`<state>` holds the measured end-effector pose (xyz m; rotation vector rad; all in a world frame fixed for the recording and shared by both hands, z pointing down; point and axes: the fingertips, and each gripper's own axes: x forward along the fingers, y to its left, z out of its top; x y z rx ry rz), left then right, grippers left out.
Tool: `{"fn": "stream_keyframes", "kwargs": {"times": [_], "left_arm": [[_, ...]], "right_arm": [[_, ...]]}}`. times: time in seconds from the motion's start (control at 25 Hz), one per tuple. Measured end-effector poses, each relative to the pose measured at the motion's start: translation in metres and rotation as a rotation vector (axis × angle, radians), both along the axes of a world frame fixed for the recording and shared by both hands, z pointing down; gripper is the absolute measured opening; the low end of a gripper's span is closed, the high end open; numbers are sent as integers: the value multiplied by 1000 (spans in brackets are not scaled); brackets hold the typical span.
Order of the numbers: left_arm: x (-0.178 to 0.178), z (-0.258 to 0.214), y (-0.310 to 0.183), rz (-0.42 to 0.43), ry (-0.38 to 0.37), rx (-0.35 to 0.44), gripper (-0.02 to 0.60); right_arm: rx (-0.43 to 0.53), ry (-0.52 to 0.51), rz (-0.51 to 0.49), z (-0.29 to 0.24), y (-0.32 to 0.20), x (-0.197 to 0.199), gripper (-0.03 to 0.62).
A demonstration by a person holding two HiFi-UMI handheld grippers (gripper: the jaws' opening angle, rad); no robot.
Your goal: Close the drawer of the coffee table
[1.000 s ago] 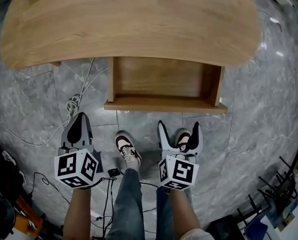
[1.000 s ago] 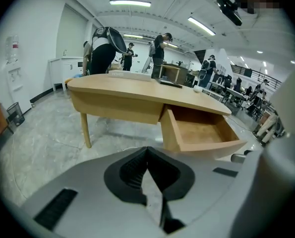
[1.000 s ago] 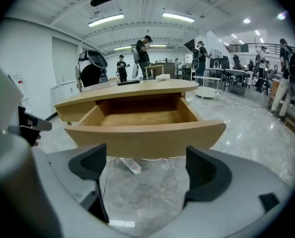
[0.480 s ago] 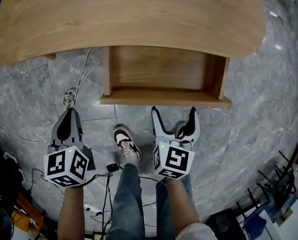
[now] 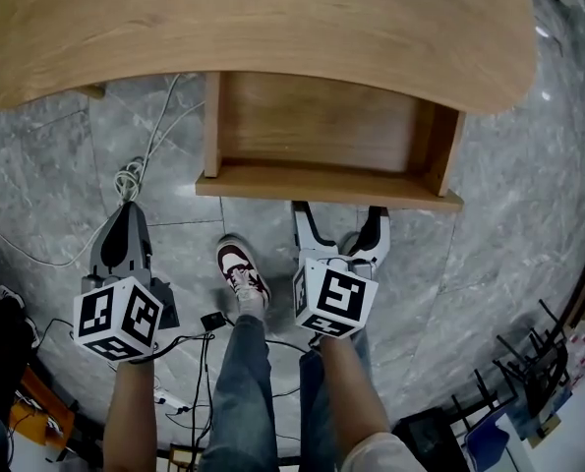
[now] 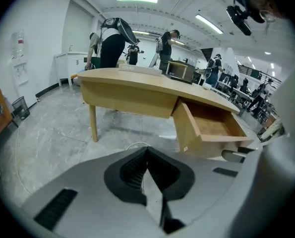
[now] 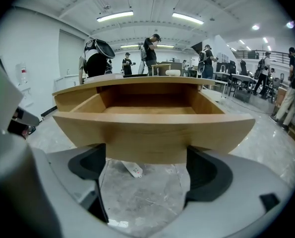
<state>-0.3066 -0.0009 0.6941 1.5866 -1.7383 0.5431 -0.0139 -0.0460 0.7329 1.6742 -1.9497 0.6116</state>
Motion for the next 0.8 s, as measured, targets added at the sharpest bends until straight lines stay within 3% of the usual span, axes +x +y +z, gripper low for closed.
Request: {"fn": "stream_keyframes", "kwargs": {"times": [0.4, 0.8], "left_arm": [[0, 8, 6, 15, -4, -14, -5], [-3, 15, 9, 29, -4, -29, -5]], "right_arm": [[68, -23, 22, 0, -2, 1, 520], [69, -16, 27, -2, -2, 1, 520]]}}
